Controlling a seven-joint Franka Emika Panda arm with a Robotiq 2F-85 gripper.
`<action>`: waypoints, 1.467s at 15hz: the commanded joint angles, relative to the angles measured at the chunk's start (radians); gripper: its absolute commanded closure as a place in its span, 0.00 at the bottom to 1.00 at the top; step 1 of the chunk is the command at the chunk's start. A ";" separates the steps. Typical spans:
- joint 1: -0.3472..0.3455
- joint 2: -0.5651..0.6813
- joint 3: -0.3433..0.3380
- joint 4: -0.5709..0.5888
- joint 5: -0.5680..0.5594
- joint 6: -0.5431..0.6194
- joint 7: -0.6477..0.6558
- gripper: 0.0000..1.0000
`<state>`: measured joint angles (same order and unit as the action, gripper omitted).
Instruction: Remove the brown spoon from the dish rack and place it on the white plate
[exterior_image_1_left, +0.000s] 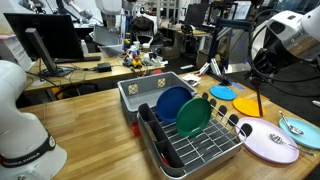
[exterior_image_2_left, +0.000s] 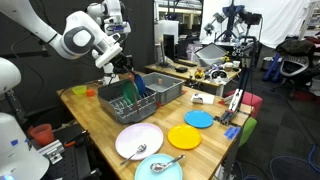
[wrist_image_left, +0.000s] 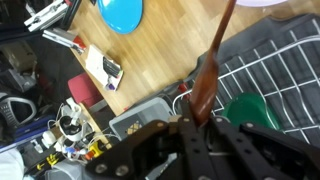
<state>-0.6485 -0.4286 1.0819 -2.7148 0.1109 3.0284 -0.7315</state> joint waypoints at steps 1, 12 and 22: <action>0.080 0.067 -0.118 0.010 -0.235 -0.099 0.206 0.97; 0.089 0.081 -0.108 0.002 -0.175 -0.130 0.227 0.88; 0.092 0.113 -0.134 0.008 -0.147 -0.178 0.226 0.97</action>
<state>-0.5623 -0.3472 0.9729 -2.7148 -0.0608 2.8916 -0.5012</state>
